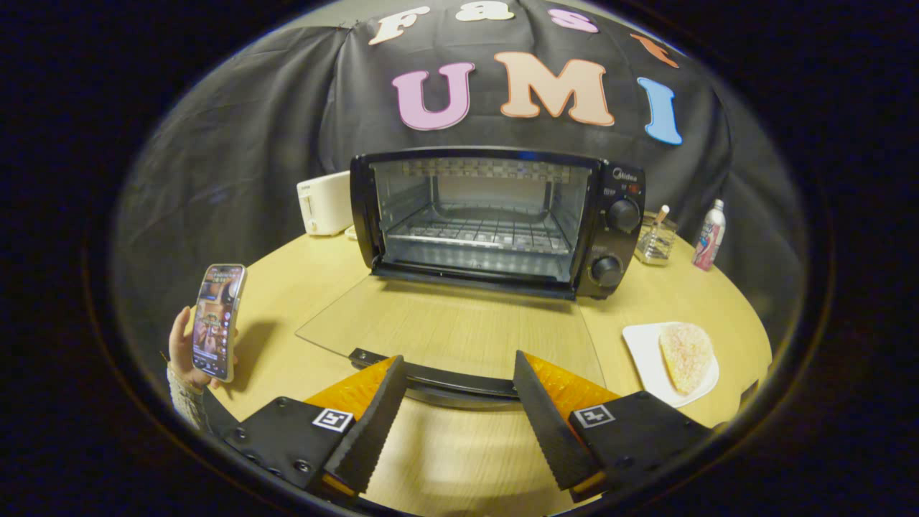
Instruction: Open the toaster oven, put the food inside, and close the toaster oven door.
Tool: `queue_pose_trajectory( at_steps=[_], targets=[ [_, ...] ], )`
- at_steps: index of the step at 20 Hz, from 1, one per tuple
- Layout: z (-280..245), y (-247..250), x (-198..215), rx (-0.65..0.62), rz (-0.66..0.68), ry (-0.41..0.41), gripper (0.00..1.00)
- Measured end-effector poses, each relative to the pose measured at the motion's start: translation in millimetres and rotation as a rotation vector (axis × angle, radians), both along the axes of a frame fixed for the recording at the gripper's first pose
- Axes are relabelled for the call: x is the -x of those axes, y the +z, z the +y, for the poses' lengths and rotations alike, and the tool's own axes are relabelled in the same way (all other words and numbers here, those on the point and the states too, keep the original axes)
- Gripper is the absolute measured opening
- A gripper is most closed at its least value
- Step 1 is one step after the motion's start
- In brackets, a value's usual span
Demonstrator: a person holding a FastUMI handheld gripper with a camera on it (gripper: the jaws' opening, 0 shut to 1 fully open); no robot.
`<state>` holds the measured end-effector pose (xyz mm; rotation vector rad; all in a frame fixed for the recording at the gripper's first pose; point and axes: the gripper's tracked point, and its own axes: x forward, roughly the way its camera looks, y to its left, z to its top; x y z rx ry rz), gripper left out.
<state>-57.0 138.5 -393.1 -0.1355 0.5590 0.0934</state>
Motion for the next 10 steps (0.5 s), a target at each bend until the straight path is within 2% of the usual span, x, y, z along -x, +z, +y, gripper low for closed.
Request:
queue_pose_trajectory(
  at_steps=[10],
  targets=[
    [-1.6,4.9,-3.7,-0.077,-0.018,-0.008,0.96]
  ],
)
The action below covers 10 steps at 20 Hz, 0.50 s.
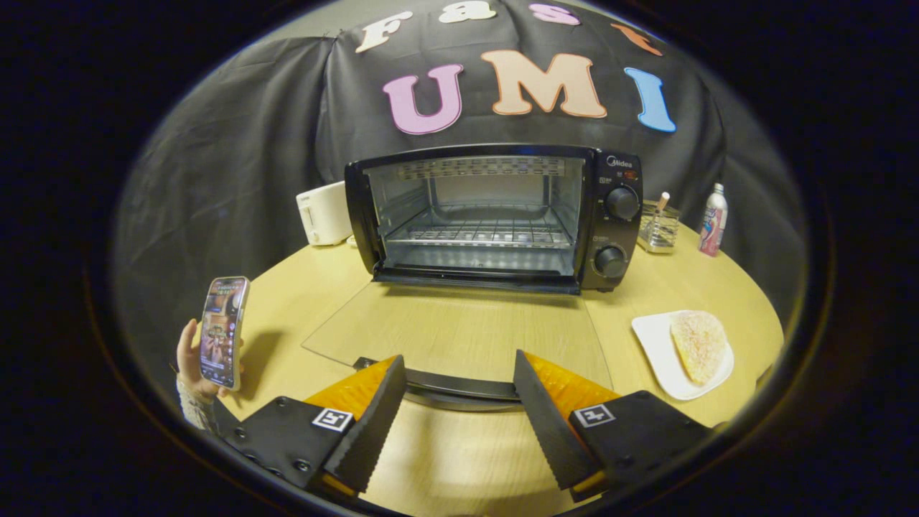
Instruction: Open the toaster oven, put the food inside, and close the toaster oven door.
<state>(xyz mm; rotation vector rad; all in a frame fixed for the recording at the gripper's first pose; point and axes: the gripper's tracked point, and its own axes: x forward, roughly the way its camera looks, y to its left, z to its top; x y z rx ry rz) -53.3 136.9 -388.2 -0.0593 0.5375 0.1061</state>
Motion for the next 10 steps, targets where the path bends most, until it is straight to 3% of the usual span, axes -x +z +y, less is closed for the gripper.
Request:
queue_pose_trajectory(
  at_steps=[5,10],
  targets=[
    [-3.4,17.3,-1.6,-0.037,-0.029,0.005,0.95],
    [-39.1,58.5,1.4,-0.046,-0.106,-0.047,0.95]
  ],
)
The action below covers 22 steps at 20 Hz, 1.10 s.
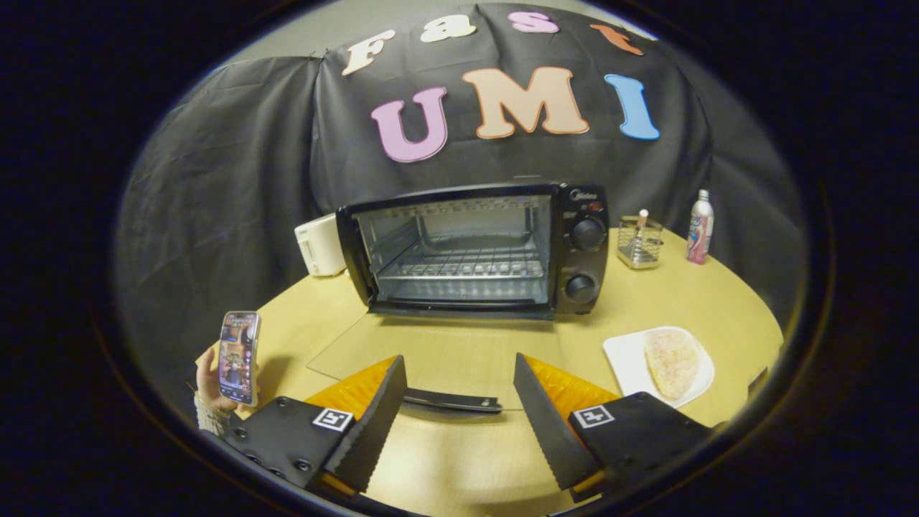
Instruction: Open the toaster oven, put the food inside, and close the toaster oven door.
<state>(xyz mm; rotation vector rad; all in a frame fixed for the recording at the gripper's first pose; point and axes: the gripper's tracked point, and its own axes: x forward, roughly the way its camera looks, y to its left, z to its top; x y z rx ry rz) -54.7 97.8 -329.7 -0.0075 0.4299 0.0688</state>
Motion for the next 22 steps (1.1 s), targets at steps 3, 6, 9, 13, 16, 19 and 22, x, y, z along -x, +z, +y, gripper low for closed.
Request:
queue_pose_trajectory(
  at_steps=[3,6,9,13,16,19,22],
  targets=[
    [-44.5,20.3,0.8,0.06,-0.027,-0.085,0.95],
    [-88.1,35.3,3.2,0.125,-0.034,-0.154,0.95],
    [-127.3,44.7,3.9,0.148,-0.033,-0.21,0.95],
    [-178.9,29.1,6.3,0.159,0.025,-0.302,0.95],
    [-199.1,3.3,8.9,0.138,0.093,-0.322,0.95],
    [-208.2,-22.0,7.2,0.094,0.16,-0.318,0.95],
    [-215.8,-37.3,0.3,0.059,0.192,-0.324,0.95]
  ],
)
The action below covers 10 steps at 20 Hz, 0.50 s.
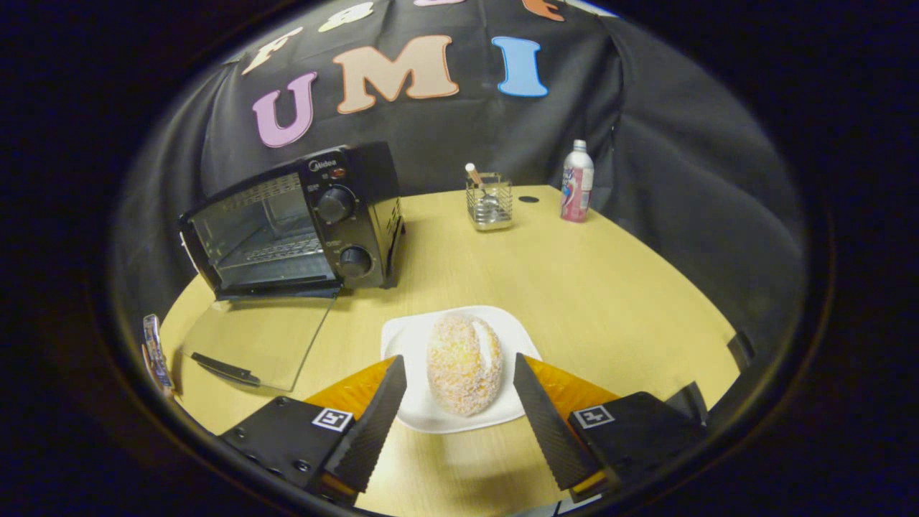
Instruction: Open the toaster oven, put the food inside, and close the toaster oven door.
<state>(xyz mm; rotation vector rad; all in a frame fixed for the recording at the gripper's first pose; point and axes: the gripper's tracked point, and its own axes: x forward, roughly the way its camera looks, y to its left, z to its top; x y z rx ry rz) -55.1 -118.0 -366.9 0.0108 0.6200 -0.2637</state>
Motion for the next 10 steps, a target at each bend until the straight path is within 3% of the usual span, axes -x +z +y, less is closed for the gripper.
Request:
queue_pose_trajectory(
  at_steps=[10],
  targets=[
    [-1.2,-31.1,-12.9,-0.063,0.09,-0.01,0.91]
  ],
)
